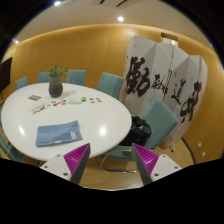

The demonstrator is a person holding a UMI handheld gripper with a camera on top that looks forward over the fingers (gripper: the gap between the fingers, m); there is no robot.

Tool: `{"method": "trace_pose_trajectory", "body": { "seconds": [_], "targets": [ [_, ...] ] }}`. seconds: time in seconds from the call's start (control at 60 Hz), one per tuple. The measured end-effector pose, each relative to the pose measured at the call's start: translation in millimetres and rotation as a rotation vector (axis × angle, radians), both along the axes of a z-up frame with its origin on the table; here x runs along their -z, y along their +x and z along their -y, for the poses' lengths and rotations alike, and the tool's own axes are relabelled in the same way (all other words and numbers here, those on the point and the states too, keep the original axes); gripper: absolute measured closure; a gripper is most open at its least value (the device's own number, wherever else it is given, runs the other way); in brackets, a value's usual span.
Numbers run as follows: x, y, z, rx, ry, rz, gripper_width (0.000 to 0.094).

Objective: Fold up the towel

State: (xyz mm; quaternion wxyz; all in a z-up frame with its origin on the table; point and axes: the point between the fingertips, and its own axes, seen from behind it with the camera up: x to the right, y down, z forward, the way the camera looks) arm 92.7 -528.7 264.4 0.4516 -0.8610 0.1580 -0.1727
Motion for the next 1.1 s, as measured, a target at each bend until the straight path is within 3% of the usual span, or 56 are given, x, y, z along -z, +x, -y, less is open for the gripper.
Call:
{"method": "trace_pose_trajectory", "body": {
  "seconds": [0.233,0.4,0.567,0.817,1.1],
  "targets": [
    [18.3,-52.3,8.4,0.031,-0.019,-0.005,0.0062],
    [55.4,-100.1,3.6,-0.002,-0.049,-0.028,0.0059],
    [107.9,-185.3,-24.8,-0.112,-0.068,-0.086,0.0058],
    [183.0,-323.2,-131.0,-0.314,-0.072,-0.186,0.006],
    [236.3,-365.2,-291.6,-0.403,-0.044,-0.106,0.0063]
  ]
}}
